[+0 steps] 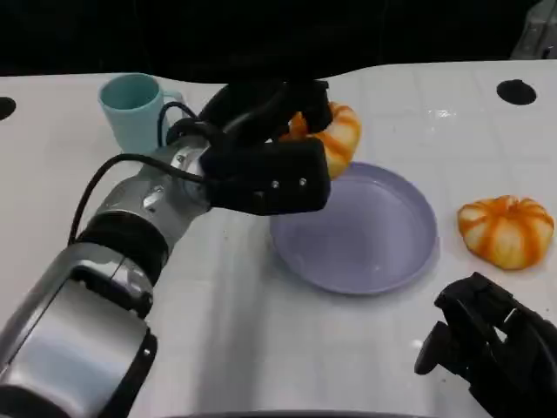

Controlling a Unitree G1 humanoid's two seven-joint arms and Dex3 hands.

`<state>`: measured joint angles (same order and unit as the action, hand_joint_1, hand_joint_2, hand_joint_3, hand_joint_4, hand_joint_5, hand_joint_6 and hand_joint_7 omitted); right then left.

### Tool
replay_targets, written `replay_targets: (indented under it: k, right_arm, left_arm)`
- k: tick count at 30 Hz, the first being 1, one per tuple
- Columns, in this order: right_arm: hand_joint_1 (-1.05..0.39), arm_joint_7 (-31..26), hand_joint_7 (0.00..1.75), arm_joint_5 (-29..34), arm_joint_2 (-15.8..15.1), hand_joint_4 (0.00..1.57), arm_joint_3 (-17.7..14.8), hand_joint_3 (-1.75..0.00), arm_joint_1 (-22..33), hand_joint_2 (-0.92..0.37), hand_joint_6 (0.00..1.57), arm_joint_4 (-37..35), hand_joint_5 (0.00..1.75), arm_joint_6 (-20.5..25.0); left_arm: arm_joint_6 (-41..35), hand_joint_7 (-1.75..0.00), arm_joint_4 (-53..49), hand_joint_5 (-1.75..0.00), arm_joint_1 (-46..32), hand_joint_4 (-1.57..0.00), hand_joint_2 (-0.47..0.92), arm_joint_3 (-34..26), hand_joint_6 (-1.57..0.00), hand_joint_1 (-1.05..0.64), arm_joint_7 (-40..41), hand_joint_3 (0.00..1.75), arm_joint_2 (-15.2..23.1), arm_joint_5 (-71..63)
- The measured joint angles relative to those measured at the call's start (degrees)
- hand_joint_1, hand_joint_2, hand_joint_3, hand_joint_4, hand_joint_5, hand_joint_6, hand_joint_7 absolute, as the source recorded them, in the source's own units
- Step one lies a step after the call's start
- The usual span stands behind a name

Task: Grasp the bread from the table and place it into the plate.

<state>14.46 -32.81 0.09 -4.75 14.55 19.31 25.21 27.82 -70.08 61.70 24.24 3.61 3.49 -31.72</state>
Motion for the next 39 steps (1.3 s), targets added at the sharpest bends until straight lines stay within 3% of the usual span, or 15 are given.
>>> replay_targets:
  k: [9, 11, 16, 21, 22, 23, 27, 28, 30, 32, 34, 37, 38, 39]
  right_arm:
    - [-0.52, -0.1, 1.44, 0.0, 0.0, 0.61, 0.3, -0.22, 0.1, -0.92, 0.56, 0.8, 1.73, 0.0]
    - [-0.51, -0.1, 1.43, 0.0, 0.0, 0.6, 0.3, -0.23, 0.2, -0.92, 0.54, 0.8, 1.73, 0.0]
    - [-0.52, 0.0, 1.43, 0.0, 0.0, 0.6, 0.8, -0.23, 0.7, -0.92, 0.54, 0.9, 1.72, -0.3]
    - [-0.52, 0.0, 1.43, 0.0, 0.2, 0.6, 1.0, -0.22, 1.3, -0.92, 0.54, 1.1, 1.71, -0.3]
    - [-0.51, 0.0, 1.42, 0.0, 0.2, 0.6, 1.0, -0.23, 1.3, -0.92, 0.55, 1.1, 1.7, -0.3]
    - [-0.51, 0.0, 1.42, 0.0, 0.2, 0.6, 1.0, -0.23, 1.5, -0.92, 0.55, 1.2, 1.7, -0.4]
    - [-0.51, -0.1, 1.41, 0.0, 0.5, 0.61, 1.3, -0.23, 2.1, -0.92, 0.56, 2.0, 1.68, -0.4]
    - [-0.51, -0.1, 1.41, 0.0, 0.5, 0.61, 1.3, -0.23, 2.3, -0.92, 0.56, 2.1, 1.68, -0.4]
    - [-0.5, -0.1, 1.41, -0.1, 0.5, 0.61, 1.3, -0.22, 2.6, -0.92, 0.57, 2.3, 1.68, -0.4]
    - [-0.5, -0.1, 1.4, -0.1, 0.5, 0.61, 1.3, -0.22, 2.9, -0.92, 0.57, 2.5, 1.68, -0.4]
    - [-0.5, -0.1, 1.4, -0.1, 0.6, 0.61, 1.3, -0.22, 3.1, -0.92, 0.57, 2.8, 1.68, -0.4]
    - [-0.51, -0.1, 1.39, -0.1, 0.6, 0.61, 1.3, -0.21, 3.2, -0.92, 0.57, 3.1, 1.67, -0.4]
    - [-0.51, -0.1, 1.39, -0.1, 0.6, 0.61, 1.3, -0.21, 3.3, -0.92, 0.57, 3.2, 1.67, -0.4]
    - [-0.51, -0.1, 1.39, -0.1, 0.6, 0.61, 1.3, -0.21, 3.3, -0.92, 0.57, 3.2, 1.67, -0.4]
  left_arm:
    - [-2.8, -1.75, -1.1, -1.75, 4.0, -0.92, 0.48, 2.1, -0.77, -0.16, -4.0, 1.17, -3.1, -1.5]
    - [-3.5, -1.73, -1.3, -1.75, 4.7, -0.84, 0.59, 2.4, -0.71, -0.17, -4.4, 0.94, -3.6, -1.7]
    - [-8.8, -1.73, -3.5, -1.75, 5.8, -0.78, 0.69, 4.8, -0.66, -0.16, -5.8, 0.69, -6.7, -3.8]
    - [-10.1, -1.72, -4.2, -1.75, 5.9, -0.77, 0.72, 6.0, -0.65, -0.16, -5.8, 0.61, -7.8, -5.5]
    - [-10.2, -1.52, -4.2, -1.75, 5.9, -0.74, 0.78, 6.0, -0.66, -0.17, -5.8, 0.48, -7.8, -5.5]
    - [-10.4, -1.45, -4.2, -1.75, 5.9, -0.72, 0.81, 6.2, -0.67, -0.17, -5.7, 0.42, -7.9, -5.7]
    - [-12.1, -1.33, -4.8, -1.74, 5.9, -0.67, 0.89, 7.7, -0.7, -0.17, -5.6, 0.28, -8.5, -6.8]
    - [-12.3, -1.24, -4.8, -1.68, 5.9, -0.66, 0.9, 7.9, -0.7, -0.18, -5.6, 0.24, -8.6, -6.8]
    - [-12.8, -1.26, -4.9, -1.71, 5.9, -0.64, 0.92, 8.2, -0.72, -0.18, -4.7, 0.2, -8.9, -7.1]
    - [-13.1, -1.46, -5.0, -1.74, 5.8, -0.65, 0.92, 8.4, -0.68, -0.16, -4.4, 0.18, -9.2, -7.2]
    - [-13.4, -1.51, -5.1, -1.74, 5.5, -0.66, 0.92, 8.6, -0.66, -0.16, -3.8, 0.17, -9.5, -7.4]
    - [-13.5, -1.65, -5.3, -1.75, 4.9, -0.73, 0.92, 8.7, -0.65, -0.16, -3.6, 0.26, -9.7, -7.4]
    - [-13.5, -1.16, -5.3, -1.34, 4.7, -0.7, 0.9, 8.7, -0.71, -0.2, -3.6, 0.16, -9.8, -7.4]
    - [-13.5, -0.77, -5.5, -1.12, 4.5, -0.72, 0.9, 8.6, -0.81, -0.22, -3.6, 0.09, -9.8, -7.3]
